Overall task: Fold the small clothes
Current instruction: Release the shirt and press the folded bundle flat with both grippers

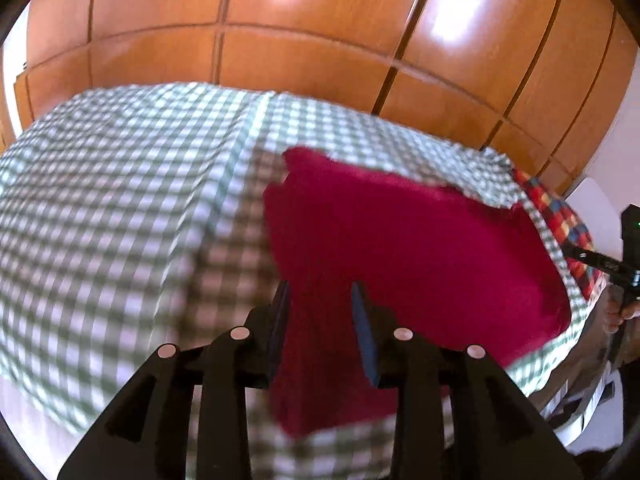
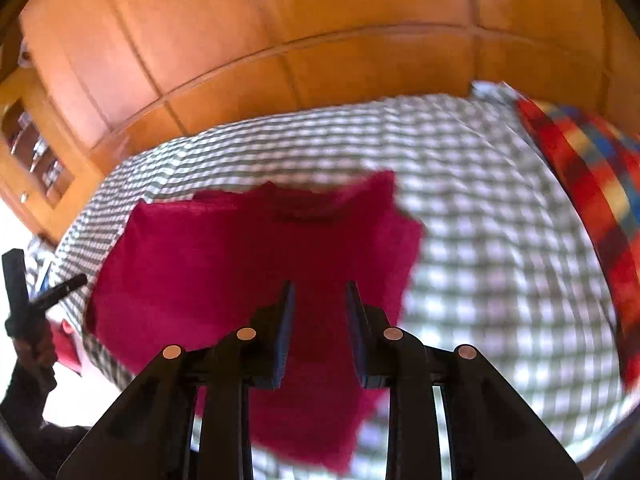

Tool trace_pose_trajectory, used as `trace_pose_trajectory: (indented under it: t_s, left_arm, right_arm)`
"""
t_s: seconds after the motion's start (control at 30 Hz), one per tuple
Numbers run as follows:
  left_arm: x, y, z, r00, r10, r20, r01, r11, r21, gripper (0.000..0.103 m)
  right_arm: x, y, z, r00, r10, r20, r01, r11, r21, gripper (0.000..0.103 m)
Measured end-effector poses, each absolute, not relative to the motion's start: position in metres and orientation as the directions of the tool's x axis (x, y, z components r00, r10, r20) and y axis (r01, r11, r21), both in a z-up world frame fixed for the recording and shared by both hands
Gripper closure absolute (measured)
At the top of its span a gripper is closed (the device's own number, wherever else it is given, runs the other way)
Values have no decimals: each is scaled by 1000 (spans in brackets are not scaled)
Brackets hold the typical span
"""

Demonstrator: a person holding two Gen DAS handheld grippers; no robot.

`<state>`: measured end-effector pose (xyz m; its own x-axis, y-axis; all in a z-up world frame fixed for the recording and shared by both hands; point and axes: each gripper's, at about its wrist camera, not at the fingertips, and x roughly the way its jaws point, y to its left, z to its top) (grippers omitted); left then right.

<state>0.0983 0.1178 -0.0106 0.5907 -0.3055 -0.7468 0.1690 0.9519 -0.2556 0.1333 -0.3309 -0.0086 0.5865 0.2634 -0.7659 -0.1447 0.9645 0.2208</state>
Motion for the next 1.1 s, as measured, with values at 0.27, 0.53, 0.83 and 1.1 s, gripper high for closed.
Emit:
trace_pose_trajectory:
  t_s: [0.27,0.53,0.83,1.1]
  left_arm:
    - [151,65,-18,592,-283,-755,236,956,-174,68]
    - [175,60,-52,515,-204,-832,169,976,-135,69]
    - [187,62,-25,606,-179,-775,179,980,-87,68]
    - [256,65,-63,553,-63,-831,62,997,-35,67]
  right_arm:
    - [232,-294,-60,488,148,-860,-127,987,98,78]
    - [265,-344,-86,532,123,-838,115,970,215,78]
    - [221,-348,-36,623,157,-766,85,960,266,77]
    - [205,-335,-66,582,142,-801,82,969,231,50]
